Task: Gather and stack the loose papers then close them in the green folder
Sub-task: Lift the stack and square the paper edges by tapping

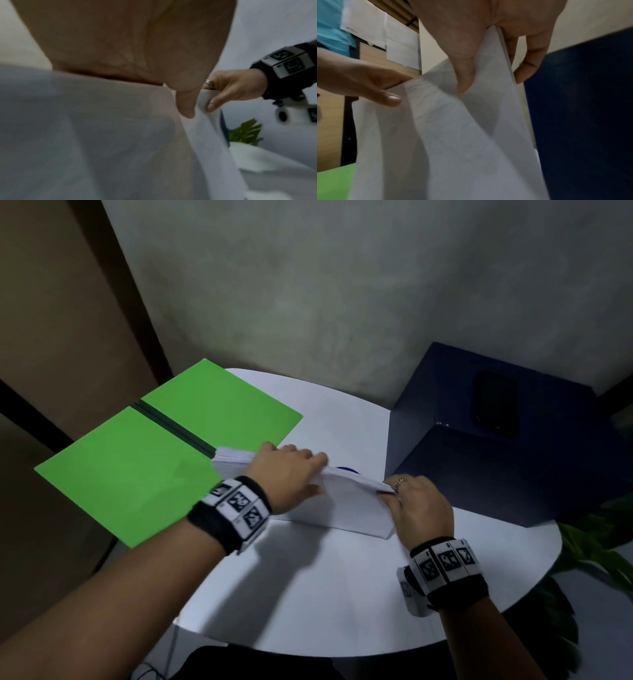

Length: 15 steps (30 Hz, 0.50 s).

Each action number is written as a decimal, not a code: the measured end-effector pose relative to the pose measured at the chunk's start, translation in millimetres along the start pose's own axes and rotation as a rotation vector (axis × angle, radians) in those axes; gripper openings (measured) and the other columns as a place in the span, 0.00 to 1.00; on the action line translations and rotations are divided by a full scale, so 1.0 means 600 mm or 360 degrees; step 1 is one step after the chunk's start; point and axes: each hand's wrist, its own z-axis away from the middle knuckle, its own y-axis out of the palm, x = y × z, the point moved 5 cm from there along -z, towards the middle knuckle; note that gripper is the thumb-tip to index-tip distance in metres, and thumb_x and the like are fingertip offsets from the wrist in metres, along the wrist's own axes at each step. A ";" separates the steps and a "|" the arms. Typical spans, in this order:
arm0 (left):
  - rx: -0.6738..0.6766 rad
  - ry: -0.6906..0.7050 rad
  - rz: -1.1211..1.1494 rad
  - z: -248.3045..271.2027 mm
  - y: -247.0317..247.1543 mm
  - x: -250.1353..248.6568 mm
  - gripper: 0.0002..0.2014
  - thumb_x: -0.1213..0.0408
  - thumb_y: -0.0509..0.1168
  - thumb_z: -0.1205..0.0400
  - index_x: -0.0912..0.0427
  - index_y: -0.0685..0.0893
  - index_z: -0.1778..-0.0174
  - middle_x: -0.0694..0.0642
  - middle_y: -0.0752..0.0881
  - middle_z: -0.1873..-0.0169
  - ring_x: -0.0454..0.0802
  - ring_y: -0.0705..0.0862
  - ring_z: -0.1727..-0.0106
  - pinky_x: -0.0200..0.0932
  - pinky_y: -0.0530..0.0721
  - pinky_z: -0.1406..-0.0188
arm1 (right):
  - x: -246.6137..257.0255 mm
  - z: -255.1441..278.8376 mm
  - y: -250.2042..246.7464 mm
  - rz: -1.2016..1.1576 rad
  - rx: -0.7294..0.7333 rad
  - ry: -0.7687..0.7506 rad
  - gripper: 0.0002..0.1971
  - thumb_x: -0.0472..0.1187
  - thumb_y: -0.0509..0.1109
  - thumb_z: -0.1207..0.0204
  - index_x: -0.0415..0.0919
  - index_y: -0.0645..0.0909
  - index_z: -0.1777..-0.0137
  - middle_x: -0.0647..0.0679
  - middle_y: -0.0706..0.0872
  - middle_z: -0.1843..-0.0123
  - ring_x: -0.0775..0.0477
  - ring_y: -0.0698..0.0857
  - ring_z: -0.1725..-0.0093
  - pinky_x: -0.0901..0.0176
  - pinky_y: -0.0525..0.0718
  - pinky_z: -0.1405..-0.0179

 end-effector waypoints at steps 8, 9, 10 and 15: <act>-0.0593 -0.0208 0.1365 0.016 -0.047 0.051 0.09 0.58 0.69 0.18 0.51 0.74 0.58 0.49 0.83 0.69 0.47 0.80 0.66 0.43 0.74 0.66 | -0.059 0.004 -0.017 -0.1521 -0.0513 0.0747 0.53 0.41 0.86 0.40 0.51 0.58 0.18 0.52 0.71 0.21 0.51 0.74 0.23 0.44 0.71 0.21; -0.0586 -0.0206 0.1727 0.018 -0.046 0.053 0.05 0.63 0.70 0.19 0.54 0.80 0.52 0.47 0.87 0.63 0.40 0.84 0.61 0.39 0.78 0.60 | -0.050 -0.001 -0.001 -0.1793 -0.0418 0.0747 0.50 0.41 0.87 0.41 0.45 0.64 0.21 0.49 0.78 0.25 0.49 0.80 0.28 0.42 0.75 0.24; -0.0570 -0.0232 0.2012 0.016 -0.040 0.051 0.08 0.69 0.69 0.19 0.58 0.82 0.44 0.44 0.90 0.55 0.35 0.87 0.54 0.34 0.81 0.52 | -0.039 -0.005 0.004 -0.1976 -0.0363 0.0749 0.43 0.40 0.88 0.42 0.39 0.72 0.26 0.45 0.85 0.32 0.47 0.85 0.34 0.41 0.80 0.28; -0.0848 -0.0352 0.1829 0.021 -0.014 0.038 0.12 0.62 0.61 0.14 0.57 0.75 0.35 0.37 0.84 0.46 0.27 0.83 0.47 0.36 0.81 0.47 | -0.012 -0.014 -0.040 -0.2054 -0.0660 0.0562 0.13 0.27 0.81 0.34 0.39 0.87 0.52 0.56 0.93 0.58 0.57 0.92 0.54 0.66 0.87 0.55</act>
